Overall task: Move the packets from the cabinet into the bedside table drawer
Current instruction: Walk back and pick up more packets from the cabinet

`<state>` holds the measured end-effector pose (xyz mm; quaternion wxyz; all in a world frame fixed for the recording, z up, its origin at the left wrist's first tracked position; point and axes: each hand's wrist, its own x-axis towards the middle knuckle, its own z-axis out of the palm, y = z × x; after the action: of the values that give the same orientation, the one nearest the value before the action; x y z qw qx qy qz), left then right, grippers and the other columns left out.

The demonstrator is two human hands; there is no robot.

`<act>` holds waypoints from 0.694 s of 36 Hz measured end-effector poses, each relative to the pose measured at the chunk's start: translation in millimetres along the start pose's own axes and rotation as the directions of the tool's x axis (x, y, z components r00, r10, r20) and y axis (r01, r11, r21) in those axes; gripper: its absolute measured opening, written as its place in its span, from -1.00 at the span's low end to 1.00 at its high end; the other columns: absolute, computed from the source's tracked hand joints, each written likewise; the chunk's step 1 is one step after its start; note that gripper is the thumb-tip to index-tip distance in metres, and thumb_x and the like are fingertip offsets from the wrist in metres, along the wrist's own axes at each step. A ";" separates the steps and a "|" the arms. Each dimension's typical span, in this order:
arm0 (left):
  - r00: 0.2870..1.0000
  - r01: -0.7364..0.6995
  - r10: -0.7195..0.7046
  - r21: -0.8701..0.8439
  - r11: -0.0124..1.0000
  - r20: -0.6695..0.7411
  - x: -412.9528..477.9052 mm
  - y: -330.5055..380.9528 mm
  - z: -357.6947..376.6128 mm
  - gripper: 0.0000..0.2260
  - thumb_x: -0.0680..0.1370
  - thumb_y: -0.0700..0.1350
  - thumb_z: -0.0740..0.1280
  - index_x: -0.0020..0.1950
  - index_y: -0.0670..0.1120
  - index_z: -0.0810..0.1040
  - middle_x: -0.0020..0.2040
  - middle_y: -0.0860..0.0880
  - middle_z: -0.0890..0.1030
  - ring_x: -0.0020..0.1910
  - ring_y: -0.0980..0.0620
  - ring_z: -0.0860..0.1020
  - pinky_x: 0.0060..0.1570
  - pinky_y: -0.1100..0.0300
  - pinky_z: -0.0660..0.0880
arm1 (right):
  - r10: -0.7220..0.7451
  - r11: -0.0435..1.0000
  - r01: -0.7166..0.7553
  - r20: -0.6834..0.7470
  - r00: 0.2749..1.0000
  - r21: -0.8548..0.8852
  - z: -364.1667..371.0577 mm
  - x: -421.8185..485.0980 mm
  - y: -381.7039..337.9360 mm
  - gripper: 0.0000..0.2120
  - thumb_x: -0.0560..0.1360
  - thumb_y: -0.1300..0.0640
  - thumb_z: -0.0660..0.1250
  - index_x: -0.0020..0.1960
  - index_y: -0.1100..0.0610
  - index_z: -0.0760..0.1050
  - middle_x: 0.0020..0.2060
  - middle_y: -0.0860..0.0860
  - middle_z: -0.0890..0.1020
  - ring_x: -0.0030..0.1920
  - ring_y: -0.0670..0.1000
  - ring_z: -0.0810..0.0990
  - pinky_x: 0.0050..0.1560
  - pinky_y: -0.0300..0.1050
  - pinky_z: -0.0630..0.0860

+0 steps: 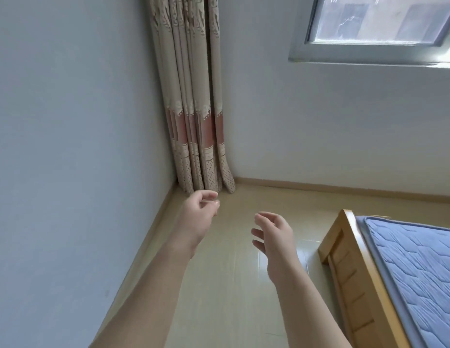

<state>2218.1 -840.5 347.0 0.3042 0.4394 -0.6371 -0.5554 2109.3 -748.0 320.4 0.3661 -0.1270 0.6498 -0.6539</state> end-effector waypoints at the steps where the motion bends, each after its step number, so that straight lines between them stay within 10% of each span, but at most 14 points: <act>1: 1.000 -0.020 0.020 0.030 0.999 0.024 23.2 7.5 7.6 -0.83 0.57 -0.20 0.25 -0.11 0.08 0.49 -0.11 -0.01 0.58 -0.12 0.06 0.53 -0.07 0.17 0.42 | -0.009 1.000 0.009 -0.021 1.000 0.018 -0.6 16.2 -8.9 -0.95 0.54 0.17 0.27 0.00 0.09 0.47 -0.13 -0.03 0.54 -0.12 -0.02 0.53 -0.11 -0.15 0.46; 25: 0.961 0.030 -0.013 -0.060 0.998 0.277 403.8 116.7 360.7 -0.86 0.58 -0.21 0.23 -0.03 0.00 0.52 -0.11 -0.03 0.57 -0.09 0.02 0.54 -0.08 0.14 0.43 | -0.024 0.990 0.065 -0.312 0.950 0.121 -177.3 449.9 -168.9 -0.96 0.54 0.17 0.29 -0.01 0.09 0.50 -0.14 -0.04 0.54 -0.20 -0.06 0.53 -0.18 -0.18 0.45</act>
<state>1703.3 -1044.6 348.8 0.2202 0.3545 -0.6505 -0.6347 1627.8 -922.5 318.5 0.2521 -0.0134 0.6521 -0.7149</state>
